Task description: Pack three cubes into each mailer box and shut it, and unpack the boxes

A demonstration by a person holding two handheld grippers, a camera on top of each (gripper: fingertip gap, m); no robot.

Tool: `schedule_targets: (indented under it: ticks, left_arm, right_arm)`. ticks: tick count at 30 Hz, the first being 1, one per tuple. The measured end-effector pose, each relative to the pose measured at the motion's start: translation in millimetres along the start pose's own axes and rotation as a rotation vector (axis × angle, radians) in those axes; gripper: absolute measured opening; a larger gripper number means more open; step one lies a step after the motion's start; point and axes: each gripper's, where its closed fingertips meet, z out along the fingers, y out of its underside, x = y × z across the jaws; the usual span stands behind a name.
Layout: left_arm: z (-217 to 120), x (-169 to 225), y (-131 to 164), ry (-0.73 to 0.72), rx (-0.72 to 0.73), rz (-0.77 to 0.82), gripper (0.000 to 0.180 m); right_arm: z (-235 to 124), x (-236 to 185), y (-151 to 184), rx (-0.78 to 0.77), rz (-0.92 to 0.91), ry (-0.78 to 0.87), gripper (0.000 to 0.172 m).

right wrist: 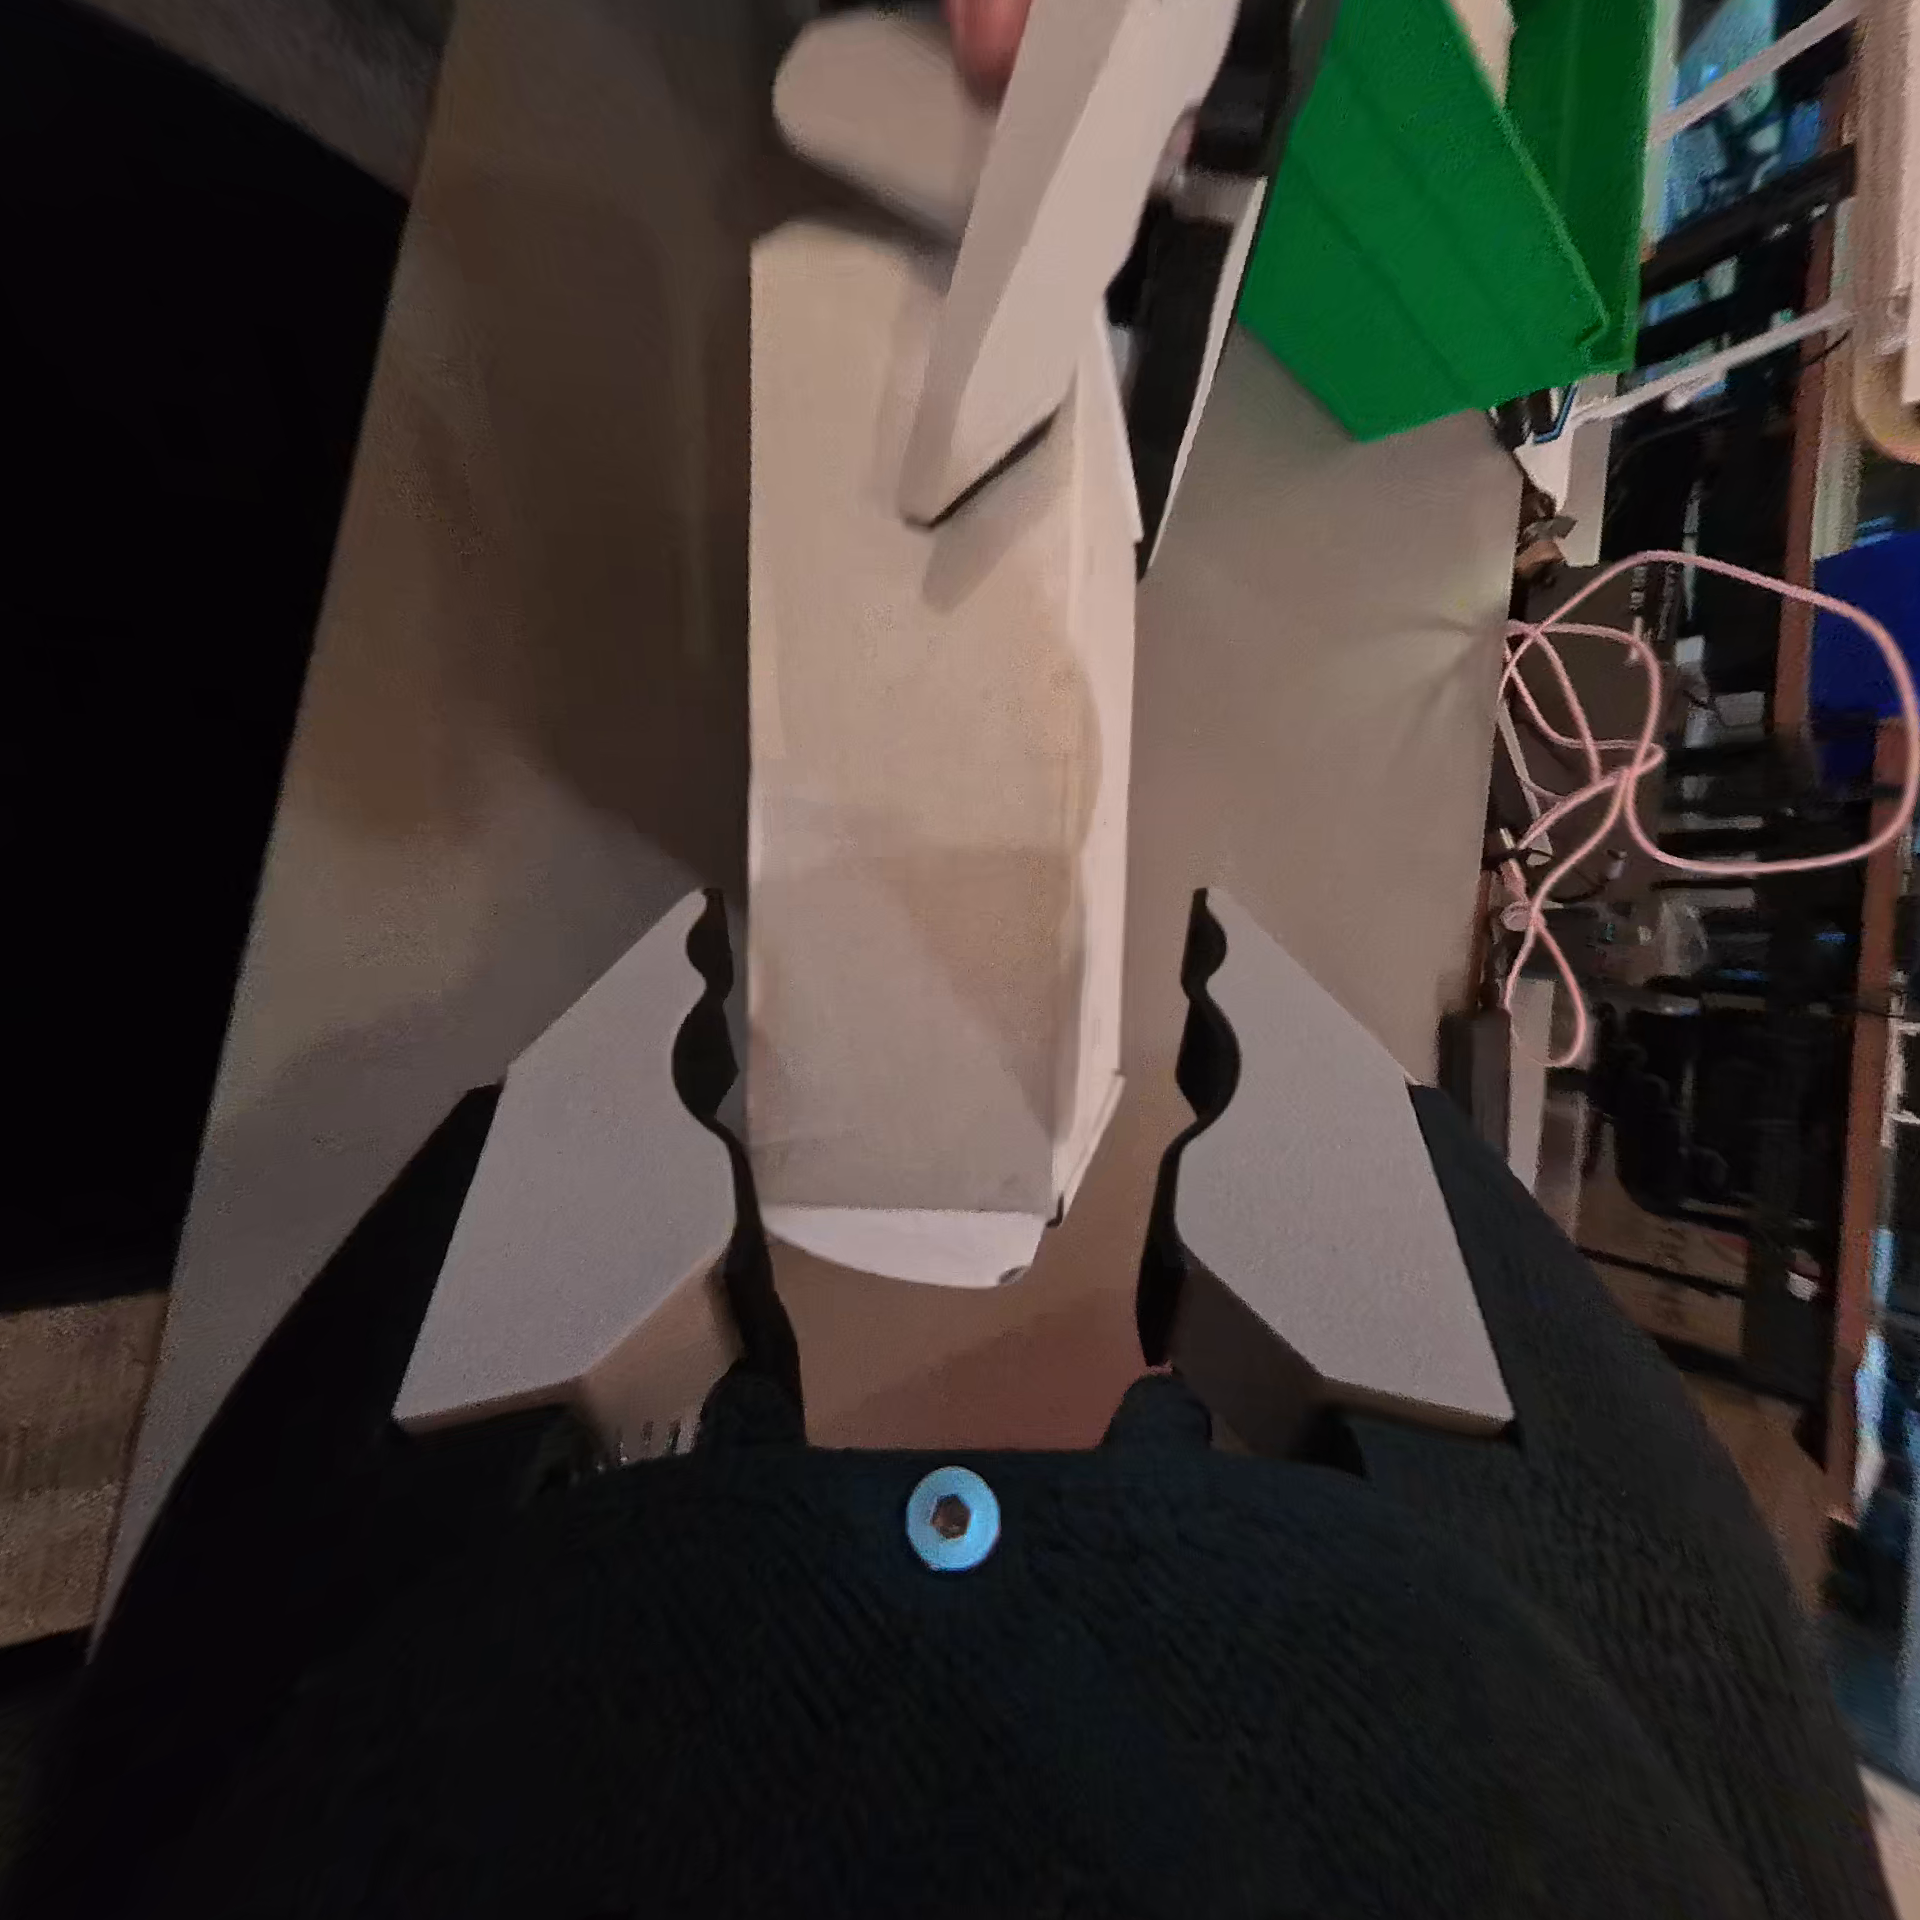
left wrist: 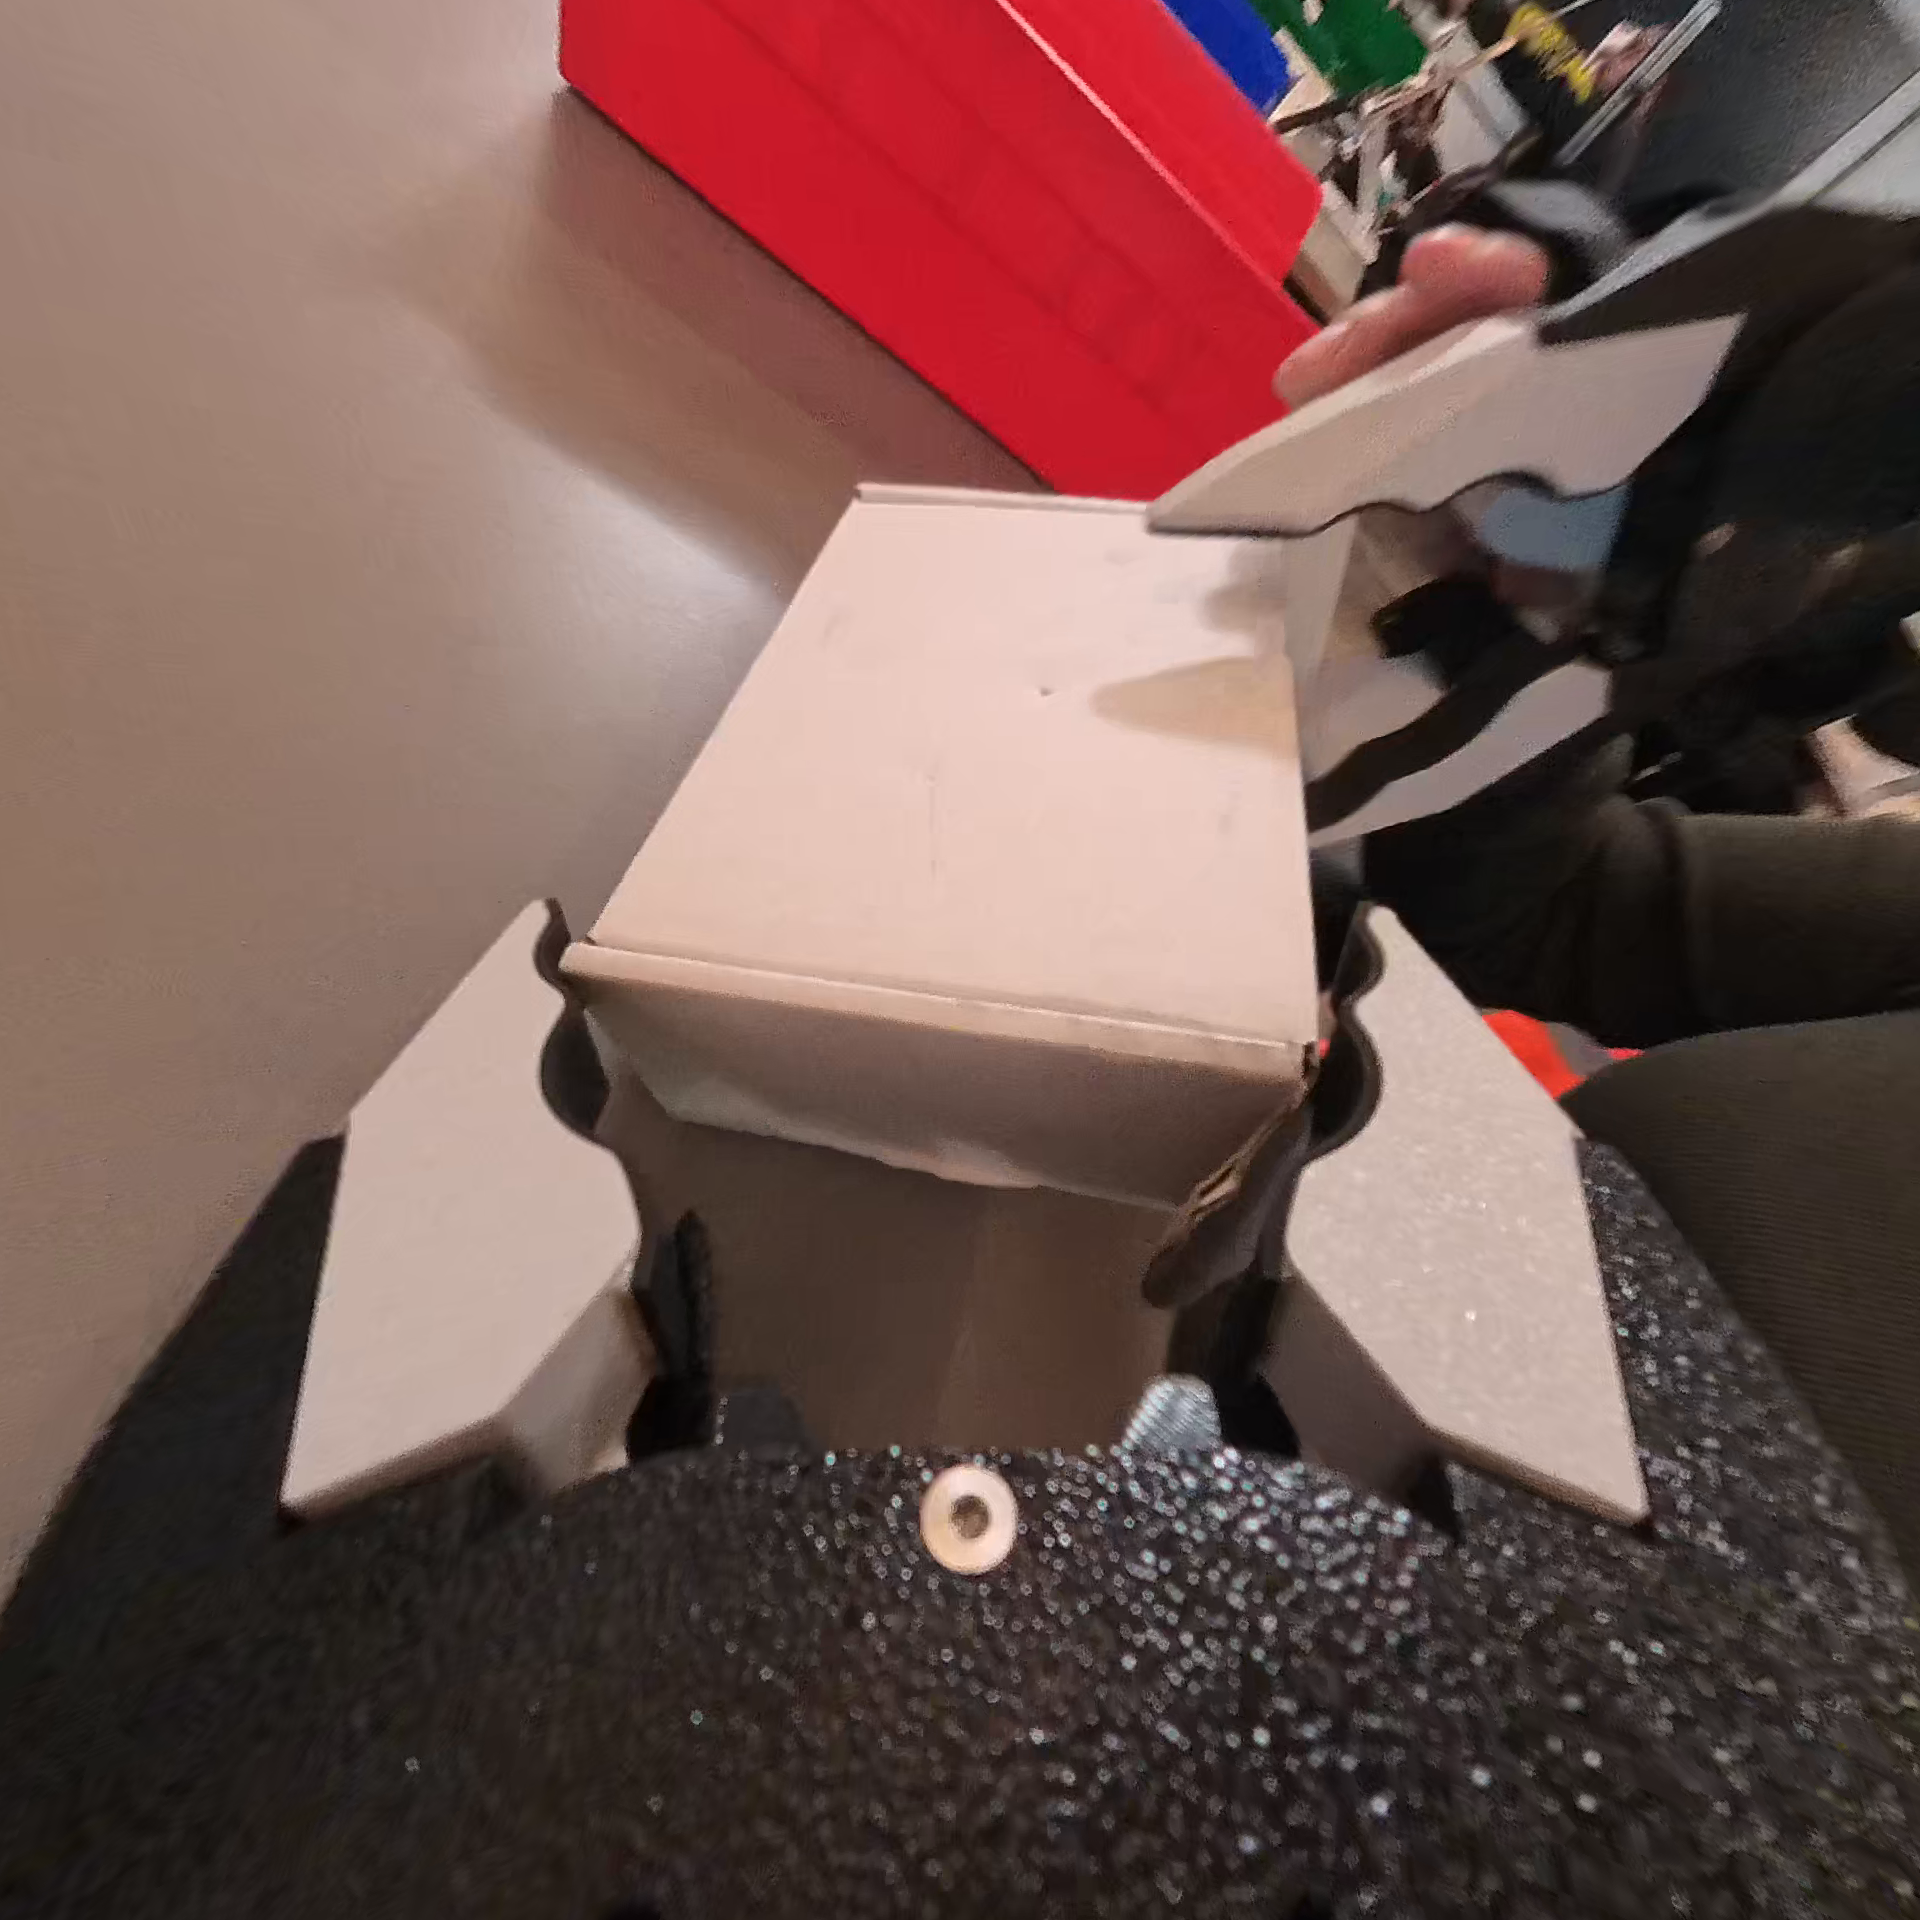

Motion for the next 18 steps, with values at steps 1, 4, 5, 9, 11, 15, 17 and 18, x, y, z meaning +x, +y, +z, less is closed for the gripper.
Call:
schedule_targets:
  ticks: [1,4,5,9,11,15,17,18]
  left_arm:
    - [-1,4,0,0.028,0.002,-0.021,0.139]
    - [-1,3,0,0.042,0.006,-0.009,0.139]
    - [-2,5,-1,0.052,0.009,0.006,0.139]
    - [-10,23,-5,0.114,0.025,0.115,0.139]
    - [-19,37,-15,0.148,0.08,0.204,0.139]
    - [-41,70,-20,0.243,0.147,0.394,0.142]
    - [-48,83,-18,0.283,0.161,0.464,0.136]
    - [-49,83,-19,0.264,0.169,0.491,0.134]
  right_arm:
    - [3,0,3,-0.027,-0.017,0.007,0.084]
    - [3,-5,4,-0.054,-0.024,-0.023,0.065]
    - [1,-5,2,-0.04,-0.012,-0.025,0.066]
    - [-16,-7,-6,0.017,0.079,-0.063,0.068]
    - [-25,-11,-7,0.036,0.117,-0.098,0.063]
    - [-35,-15,-5,0.037,0.184,-0.142,0.063]
    - [-37,-17,-3,0.027,0.224,-0.172,0.063]
    - [-37,-19,-2,0.028,0.247,-0.199,0.063]
